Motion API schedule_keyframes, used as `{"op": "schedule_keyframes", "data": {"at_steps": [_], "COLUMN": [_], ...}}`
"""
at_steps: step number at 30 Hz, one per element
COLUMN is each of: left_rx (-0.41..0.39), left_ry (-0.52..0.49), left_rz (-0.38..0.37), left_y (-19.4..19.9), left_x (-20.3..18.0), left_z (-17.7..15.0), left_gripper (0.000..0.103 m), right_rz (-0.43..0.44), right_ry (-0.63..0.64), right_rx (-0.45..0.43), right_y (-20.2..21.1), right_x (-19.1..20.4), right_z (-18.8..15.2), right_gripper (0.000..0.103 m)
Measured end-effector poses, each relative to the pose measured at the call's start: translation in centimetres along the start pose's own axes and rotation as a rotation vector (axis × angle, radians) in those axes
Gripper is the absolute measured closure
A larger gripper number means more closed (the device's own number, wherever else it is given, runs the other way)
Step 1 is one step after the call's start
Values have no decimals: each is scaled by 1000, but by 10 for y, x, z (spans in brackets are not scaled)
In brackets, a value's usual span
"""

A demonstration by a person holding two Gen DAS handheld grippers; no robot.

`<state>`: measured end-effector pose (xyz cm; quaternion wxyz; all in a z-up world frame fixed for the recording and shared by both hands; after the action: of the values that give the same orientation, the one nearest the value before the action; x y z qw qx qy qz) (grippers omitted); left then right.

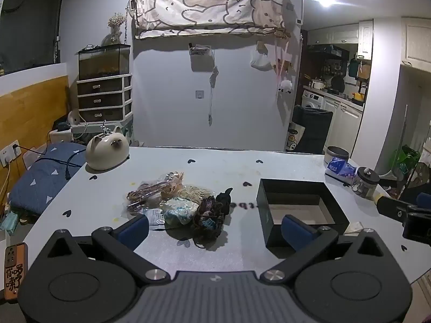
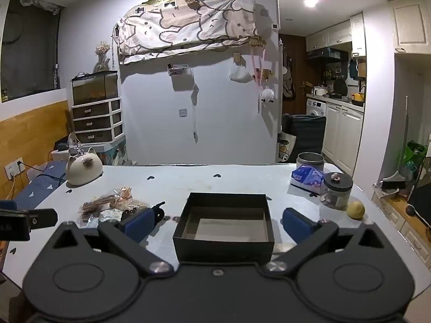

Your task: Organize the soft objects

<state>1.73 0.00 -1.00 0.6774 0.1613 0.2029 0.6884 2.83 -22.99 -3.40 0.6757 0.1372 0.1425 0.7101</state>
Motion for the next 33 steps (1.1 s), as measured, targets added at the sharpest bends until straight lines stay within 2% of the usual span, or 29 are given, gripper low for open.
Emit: {"op": "schedule_keyframes", "data": {"at_steps": [33], "left_rx": [2], "left_ry": [-2], "left_rz": [1], "left_y": [0], "left_x": [0], "left_z": [0], "left_gripper": [0], "right_rz": [9], "right_ry": [-5], "right_rx": [3], "right_y": [1], "right_x": [3], "right_z": [-2], "right_gripper": [0]}}
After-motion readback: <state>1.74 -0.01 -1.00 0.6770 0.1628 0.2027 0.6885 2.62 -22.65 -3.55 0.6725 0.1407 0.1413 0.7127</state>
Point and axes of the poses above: each gripper's, at about its wrist camera, not at the fingertips, and y roughly against the way its jaws point, x to its left, z to its top, the point moved 2 cm from there along -y, roughly the way its jaws point, and after that the axes turned 1 degree about y, right-handed, at the moved point
